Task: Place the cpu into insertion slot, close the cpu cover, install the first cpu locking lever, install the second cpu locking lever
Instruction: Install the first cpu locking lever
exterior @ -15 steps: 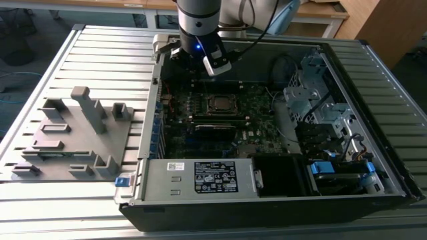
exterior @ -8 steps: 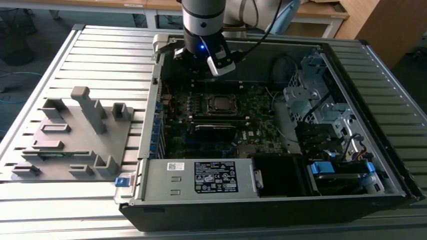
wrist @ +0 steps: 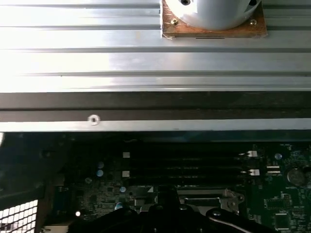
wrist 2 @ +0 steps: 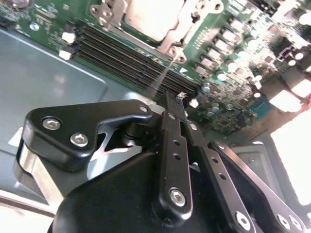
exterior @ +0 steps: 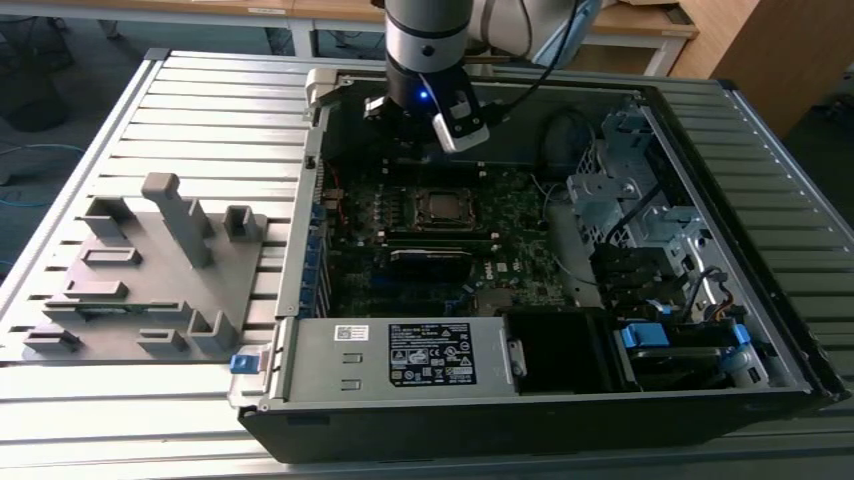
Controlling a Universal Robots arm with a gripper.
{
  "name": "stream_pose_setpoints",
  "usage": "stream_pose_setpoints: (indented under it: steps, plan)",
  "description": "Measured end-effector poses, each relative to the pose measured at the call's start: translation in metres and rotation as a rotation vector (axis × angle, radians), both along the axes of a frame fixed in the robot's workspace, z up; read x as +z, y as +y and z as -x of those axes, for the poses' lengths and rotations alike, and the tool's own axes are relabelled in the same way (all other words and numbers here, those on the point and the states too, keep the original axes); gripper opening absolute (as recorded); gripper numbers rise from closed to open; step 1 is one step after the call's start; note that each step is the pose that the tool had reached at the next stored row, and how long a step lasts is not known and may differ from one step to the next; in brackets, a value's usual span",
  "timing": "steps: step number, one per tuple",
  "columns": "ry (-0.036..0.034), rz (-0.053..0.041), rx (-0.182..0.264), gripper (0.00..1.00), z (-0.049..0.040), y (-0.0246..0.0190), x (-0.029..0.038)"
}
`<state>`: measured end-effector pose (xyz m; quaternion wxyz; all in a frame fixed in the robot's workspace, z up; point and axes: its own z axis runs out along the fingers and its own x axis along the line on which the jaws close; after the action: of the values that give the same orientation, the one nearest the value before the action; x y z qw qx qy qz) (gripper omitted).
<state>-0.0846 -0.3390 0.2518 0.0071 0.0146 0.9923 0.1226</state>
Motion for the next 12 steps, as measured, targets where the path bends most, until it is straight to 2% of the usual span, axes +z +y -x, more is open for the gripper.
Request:
stream_pose_setpoints:
  steps: [2, 8, 9, 12]
  plan:
    - [0.0, 0.0, 0.0, 0.1, -0.0039, 0.0001, 0.0]
    - [-0.0001, 0.0, 0.0, 0.1, -0.0041, 0.0001, -0.0001]
    - [-0.0018, -0.0002, 0.0, 0.1, -0.0042, 0.0001, -0.0007]
    - [-0.0153, 0.0001, 0.0, 0.1, -0.0041, 0.0, -0.0027]
